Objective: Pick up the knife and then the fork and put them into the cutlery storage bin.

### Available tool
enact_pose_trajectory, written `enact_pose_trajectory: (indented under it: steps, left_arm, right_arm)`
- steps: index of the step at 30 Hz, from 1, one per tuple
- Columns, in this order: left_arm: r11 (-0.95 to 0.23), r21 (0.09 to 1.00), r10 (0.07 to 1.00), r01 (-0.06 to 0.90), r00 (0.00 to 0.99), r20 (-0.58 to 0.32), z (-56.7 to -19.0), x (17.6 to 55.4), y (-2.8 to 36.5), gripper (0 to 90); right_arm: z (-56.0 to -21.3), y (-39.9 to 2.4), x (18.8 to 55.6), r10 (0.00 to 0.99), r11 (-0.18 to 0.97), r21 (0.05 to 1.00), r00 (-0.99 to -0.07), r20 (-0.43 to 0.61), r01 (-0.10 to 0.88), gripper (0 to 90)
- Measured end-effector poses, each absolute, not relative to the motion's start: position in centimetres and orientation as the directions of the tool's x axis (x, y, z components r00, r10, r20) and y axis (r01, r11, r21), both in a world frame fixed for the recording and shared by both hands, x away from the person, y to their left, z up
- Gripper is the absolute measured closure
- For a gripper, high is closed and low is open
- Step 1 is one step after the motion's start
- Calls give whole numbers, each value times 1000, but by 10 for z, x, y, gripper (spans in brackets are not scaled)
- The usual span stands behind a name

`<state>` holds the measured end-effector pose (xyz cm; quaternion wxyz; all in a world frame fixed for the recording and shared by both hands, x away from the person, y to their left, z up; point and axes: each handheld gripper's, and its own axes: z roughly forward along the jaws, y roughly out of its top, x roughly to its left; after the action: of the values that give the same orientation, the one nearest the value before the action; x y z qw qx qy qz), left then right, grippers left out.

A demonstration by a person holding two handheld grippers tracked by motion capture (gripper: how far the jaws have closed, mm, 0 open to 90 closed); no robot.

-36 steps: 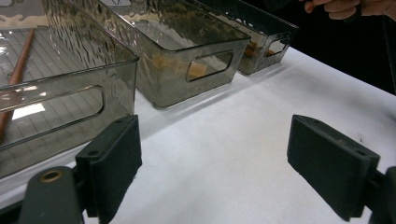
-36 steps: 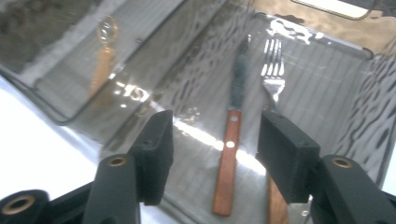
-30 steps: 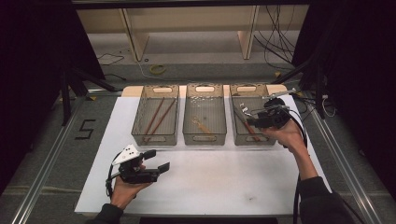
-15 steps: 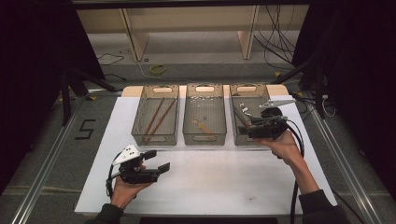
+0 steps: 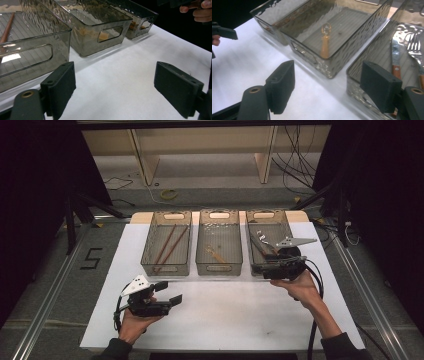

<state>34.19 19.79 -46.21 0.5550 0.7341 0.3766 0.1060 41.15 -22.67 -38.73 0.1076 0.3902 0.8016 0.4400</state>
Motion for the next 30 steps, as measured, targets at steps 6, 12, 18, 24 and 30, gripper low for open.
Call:
enact_pose_trajectory:
  steps: [6, 12, 18, 24, 30]
  left_arm:
    - [-103, 895, 667, 435, 697, -262, -462, 342, 197, 168]
    - [-106, 891, 665, 441, 698, -266, -463, 342, 197, 168]
    - [-107, 890, 662, 442, 700, -268, -463, 342, 196, 168]
    - [-115, 888, 657, 445, 705, -268, -463, 342, 196, 168]
    - [-112, 886, 652, 449, 706, -276, -463, 342, 195, 168]
  right_arm:
    - [-394, -227, 401, 708, 299, 803, -684, 175, 516, 275]
    - [-399, -227, 392, 697, 284, 822, -695, 177, 494, 274]
    - [-405, -225, 382, 680, 285, 830, -711, 178, 480, 262]
    - [-412, -226, 371, 680, 268, 846, -713, 172, 460, 259]
    - [-421, -230, 360, 676, 245, 852, -711, 191, 462, 255]
